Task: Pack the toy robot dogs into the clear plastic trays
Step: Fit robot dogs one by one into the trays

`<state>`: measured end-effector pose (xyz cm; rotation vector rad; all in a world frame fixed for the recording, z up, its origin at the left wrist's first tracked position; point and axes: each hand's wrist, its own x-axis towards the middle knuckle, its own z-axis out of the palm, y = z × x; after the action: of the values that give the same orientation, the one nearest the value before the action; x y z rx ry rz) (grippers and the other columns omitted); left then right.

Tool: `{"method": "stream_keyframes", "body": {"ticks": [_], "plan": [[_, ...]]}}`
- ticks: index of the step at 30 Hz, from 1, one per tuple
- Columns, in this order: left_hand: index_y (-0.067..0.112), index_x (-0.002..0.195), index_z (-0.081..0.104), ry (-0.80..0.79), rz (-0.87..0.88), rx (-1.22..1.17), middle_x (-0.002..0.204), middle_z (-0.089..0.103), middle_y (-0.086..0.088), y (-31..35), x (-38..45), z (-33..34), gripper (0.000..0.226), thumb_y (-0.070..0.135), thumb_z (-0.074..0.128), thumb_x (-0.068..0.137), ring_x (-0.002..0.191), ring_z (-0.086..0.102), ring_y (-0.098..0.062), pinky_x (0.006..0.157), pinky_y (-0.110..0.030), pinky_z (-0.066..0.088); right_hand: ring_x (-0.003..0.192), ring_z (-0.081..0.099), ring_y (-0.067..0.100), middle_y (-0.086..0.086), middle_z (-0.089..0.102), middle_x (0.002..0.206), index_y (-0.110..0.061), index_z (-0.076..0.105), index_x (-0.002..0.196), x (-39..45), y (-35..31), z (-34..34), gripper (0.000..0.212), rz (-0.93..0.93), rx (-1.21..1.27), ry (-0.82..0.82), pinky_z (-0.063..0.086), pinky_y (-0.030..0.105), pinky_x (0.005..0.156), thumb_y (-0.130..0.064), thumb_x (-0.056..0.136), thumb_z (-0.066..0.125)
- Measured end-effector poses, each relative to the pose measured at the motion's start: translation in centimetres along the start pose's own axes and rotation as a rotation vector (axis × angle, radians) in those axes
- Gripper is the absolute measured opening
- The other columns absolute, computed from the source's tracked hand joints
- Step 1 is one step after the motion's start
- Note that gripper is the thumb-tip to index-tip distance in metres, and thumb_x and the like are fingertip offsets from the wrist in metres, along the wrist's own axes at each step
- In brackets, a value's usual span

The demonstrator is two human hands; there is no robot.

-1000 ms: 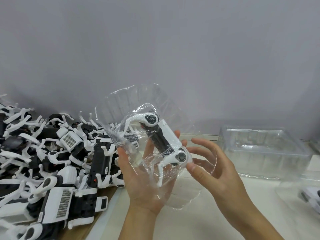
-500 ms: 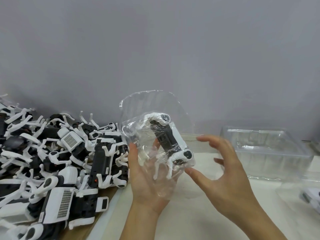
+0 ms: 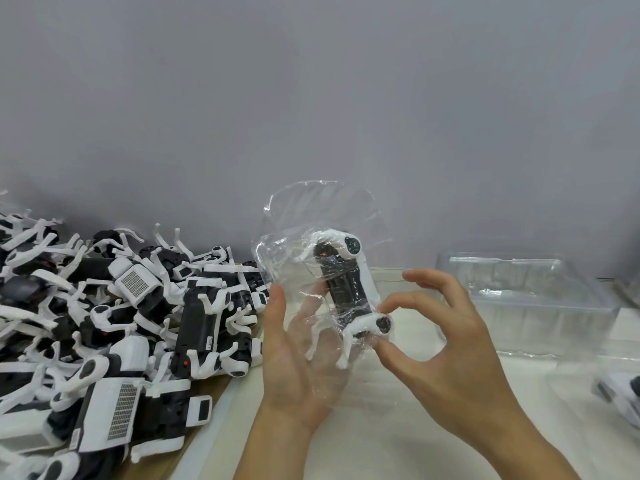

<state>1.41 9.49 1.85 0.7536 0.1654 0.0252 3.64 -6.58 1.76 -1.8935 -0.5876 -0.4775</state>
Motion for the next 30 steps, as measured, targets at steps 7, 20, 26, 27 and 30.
{"method": "stream_keyframes", "body": {"ticks": [7, 20, 26, 27, 30], "plan": [[0.022, 0.118, 0.073, 0.015, 0.052, -0.017, 0.125, 0.068, -0.016, 0.1, 0.1, 0.3, 0.081, 0.074, 0.073, 0.057, 0.109, 0.068, -0.032, 0.081, -0.048, 0.058, 0.131, 0.043, 0.004, -0.022, 0.046, 0.129, -0.047, 0.064, 0.099, -0.1, 0.0, 0.0, 0.041, 0.008, 0.012, -0.020, 0.037, 0.025, 0.099, -0.024, 0.072, 0.086], [0.040, 0.113, 0.069, 0.211, 0.300, 0.930, 0.114, 0.069, 0.003, 3.5, -0.4, 0.9, 0.065, 0.082, 0.065, 0.063, 0.108, 0.064, -0.014, 0.096, -0.038, 0.048, 0.119, 0.049, -0.003, -0.022, 0.054, 0.123, -0.042, 0.062, 0.109, 0.0, 0.3, -0.3, 0.043, 0.101, 0.104, 0.033, 0.039, 0.021, 0.089, -0.006, 0.085, 0.067], [0.057, 0.118, 0.050, 0.274, 0.422, 1.608, 0.102, 0.040, 0.023, 3.1, -0.6, 1.6, 0.081, 0.095, 0.047, 0.046, 0.108, 0.045, -0.009, 0.106, -0.040, 0.035, 0.093, 0.060, 0.004, -0.016, 0.065, 0.092, -0.030, 0.066, 0.080, 0.3, 0.8, -0.4, 0.031, 0.149, 0.020, 0.409, 0.044, 0.012, 0.072, -0.005, 0.084, 0.047], [0.057, 0.120, 0.047, 0.265, 0.414, 1.720, 0.101, 0.037, 0.023, 2.9, -0.6, 1.6, 0.082, 0.096, 0.044, 0.047, 0.107, 0.041, -0.010, 0.106, -0.038, 0.029, 0.088, 0.060, 0.004, -0.016, 0.065, 0.087, -0.027, 0.064, 0.079, 0.4, 0.7, -0.6, 0.028, 0.152, -0.002, 0.485, 0.043, 0.008, 0.070, -0.008, 0.080, 0.044], [0.053, 0.126, 0.039, 0.186, 0.322, 2.047, 0.107, 0.028, 0.015, 1.6, -0.5, 1.4, 0.089, 0.094, 0.045, 0.047, 0.115, 0.032, -0.015, 0.112, -0.042, 0.016, 0.085, 0.058, 0.000, -0.018, 0.062, 0.085, -0.022, 0.064, 0.083, 0.5, 0.4, -0.9, 0.024, 0.058, -0.093, 0.530, 0.040, 0.006, 0.072, -0.008, 0.079, 0.045]]}}
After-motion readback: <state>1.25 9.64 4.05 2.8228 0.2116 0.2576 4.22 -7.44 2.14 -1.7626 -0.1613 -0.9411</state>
